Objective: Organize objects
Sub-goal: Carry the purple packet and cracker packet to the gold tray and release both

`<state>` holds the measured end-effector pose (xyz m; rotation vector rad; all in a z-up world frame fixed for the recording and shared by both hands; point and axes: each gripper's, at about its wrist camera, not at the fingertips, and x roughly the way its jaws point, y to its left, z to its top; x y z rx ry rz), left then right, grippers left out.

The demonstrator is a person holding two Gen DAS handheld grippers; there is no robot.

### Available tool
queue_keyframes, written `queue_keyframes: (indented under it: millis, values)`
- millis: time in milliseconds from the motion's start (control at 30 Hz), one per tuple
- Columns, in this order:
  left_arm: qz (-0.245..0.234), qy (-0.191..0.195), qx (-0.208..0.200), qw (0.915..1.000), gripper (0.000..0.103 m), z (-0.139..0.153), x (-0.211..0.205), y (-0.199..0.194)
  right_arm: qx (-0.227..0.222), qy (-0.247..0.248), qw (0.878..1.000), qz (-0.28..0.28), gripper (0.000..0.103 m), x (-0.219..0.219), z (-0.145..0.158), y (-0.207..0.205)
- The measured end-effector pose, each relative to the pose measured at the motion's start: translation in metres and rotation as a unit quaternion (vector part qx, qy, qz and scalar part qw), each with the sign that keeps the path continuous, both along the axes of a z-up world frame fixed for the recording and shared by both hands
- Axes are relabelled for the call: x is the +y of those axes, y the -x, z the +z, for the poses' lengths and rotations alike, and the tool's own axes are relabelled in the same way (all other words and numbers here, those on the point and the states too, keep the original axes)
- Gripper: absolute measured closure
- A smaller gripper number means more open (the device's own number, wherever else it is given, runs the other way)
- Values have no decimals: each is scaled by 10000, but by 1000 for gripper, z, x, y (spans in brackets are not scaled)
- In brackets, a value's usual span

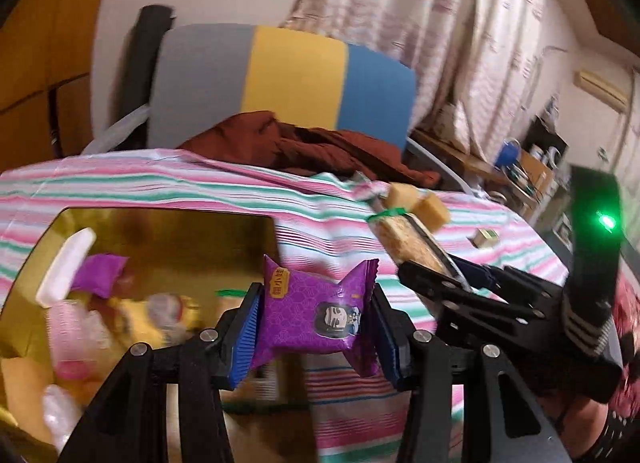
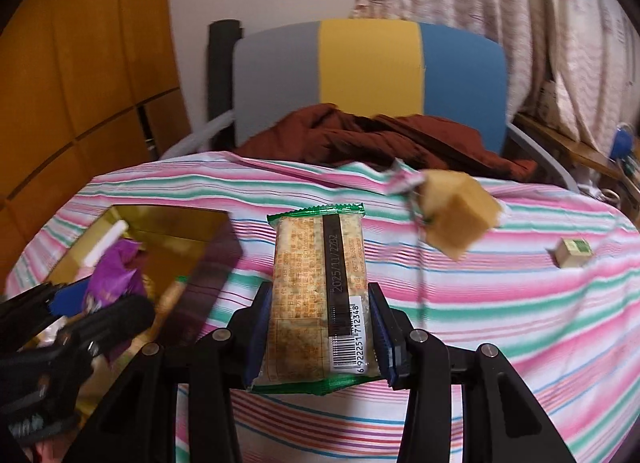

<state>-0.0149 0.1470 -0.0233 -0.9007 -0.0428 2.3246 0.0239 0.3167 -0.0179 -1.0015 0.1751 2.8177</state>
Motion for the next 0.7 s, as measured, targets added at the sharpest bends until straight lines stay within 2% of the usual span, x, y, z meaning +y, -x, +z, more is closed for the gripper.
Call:
queue_keyframes:
  millis: [233,367,567,700]
  values:
    - [662,-101,-383,9970,52,-3,-47,49,12,190,9980,606,57,-44,9,28]
    - [925,-151,-823,9922,51,-13,-67,82,-103,342,9953,902,57,-70,5,52]
    - [923,-163,-1183,9885,50,-23,-74,109,-338,480,9923,1089,56,-94,-6,85]
    - [949,-133,-1502,9840,40,-26,-72,125,-362,583,9935,904,41,-91,-9,93]
